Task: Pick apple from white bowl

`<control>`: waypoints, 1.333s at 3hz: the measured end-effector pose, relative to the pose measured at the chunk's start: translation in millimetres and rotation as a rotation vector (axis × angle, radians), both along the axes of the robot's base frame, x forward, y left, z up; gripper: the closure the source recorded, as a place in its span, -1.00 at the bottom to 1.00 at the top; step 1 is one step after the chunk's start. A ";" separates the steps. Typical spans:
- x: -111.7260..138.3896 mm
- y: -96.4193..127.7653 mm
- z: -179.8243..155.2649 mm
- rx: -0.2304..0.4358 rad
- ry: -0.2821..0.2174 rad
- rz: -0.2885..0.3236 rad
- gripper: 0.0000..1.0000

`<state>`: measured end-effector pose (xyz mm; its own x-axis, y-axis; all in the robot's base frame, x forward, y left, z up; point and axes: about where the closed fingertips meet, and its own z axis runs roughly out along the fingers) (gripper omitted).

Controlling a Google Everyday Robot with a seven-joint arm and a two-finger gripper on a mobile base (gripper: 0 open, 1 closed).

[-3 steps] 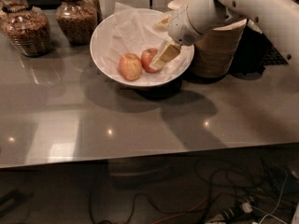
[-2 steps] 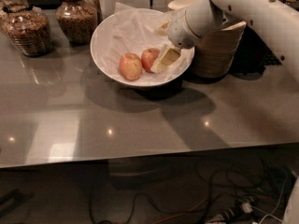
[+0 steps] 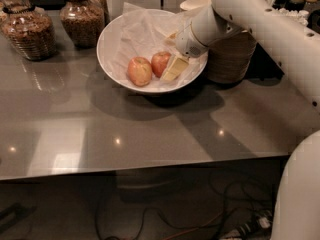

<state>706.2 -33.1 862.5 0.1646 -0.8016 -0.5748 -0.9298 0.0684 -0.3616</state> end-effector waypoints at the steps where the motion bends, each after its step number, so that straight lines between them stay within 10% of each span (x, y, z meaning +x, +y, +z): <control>1: 5.5 4.1 -7.2 0.001 0.010 0.003 -0.46; 4: -2.7 2.3 -8.4 -0.001 0.020 -0.007 0.85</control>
Offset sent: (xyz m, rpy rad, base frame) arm 0.0068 0.0015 -0.0158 -0.0005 0.0262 -0.0093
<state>703.6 -30.8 854.1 0.1474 -0.8031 -0.5773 -0.9363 0.0747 -0.3431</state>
